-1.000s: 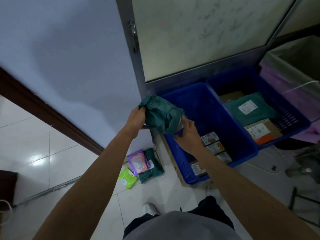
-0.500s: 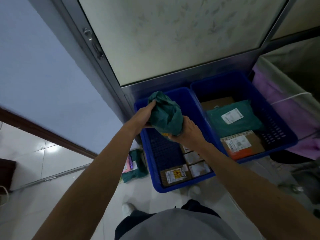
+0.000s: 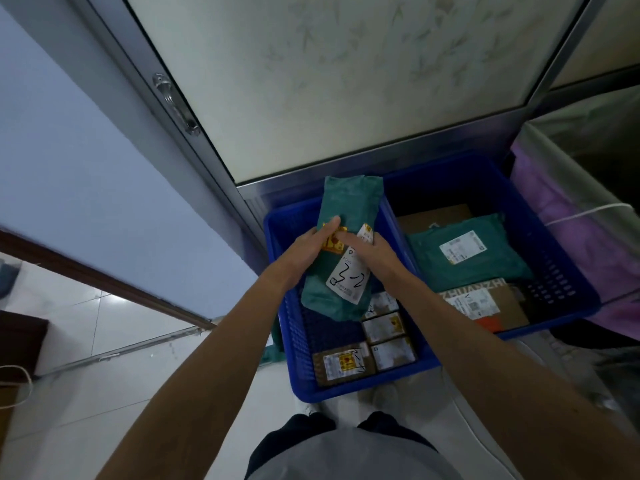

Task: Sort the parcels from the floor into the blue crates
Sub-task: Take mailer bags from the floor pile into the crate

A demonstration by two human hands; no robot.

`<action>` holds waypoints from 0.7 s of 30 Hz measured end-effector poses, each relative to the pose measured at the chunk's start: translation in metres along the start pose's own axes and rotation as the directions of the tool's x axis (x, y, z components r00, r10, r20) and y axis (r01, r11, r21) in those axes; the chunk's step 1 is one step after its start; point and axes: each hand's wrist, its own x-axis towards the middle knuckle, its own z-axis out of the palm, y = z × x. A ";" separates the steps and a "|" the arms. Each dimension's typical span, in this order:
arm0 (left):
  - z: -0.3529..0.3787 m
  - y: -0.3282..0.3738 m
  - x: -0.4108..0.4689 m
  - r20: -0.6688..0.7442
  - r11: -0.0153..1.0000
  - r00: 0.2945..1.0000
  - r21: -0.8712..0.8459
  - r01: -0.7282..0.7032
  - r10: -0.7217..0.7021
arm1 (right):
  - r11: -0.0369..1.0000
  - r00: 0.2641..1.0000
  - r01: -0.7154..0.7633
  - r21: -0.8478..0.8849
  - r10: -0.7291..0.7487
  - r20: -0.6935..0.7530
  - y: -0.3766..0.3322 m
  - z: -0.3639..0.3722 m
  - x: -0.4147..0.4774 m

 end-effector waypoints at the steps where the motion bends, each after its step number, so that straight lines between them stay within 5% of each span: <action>1: 0.000 -0.001 0.000 0.003 1.000 1.000 -0.004 0.004 -0.004 | 1.000 1.000 0.002 0.010 -0.002 -0.002 -0.003 0.002 -0.001; 10: -0.026 -0.025 -0.001 0.040 0.979 0.996 -0.189 0.080 -0.074 | 0.993 0.992 -0.108 0.058 0.111 -0.053 -0.005 0.036 -0.001; 21: -0.082 -0.075 -0.005 0.127 0.908 0.978 -0.369 0.199 -0.163 | 0.988 0.940 -0.152 -0.018 0.139 -0.312 0.023 0.112 -0.008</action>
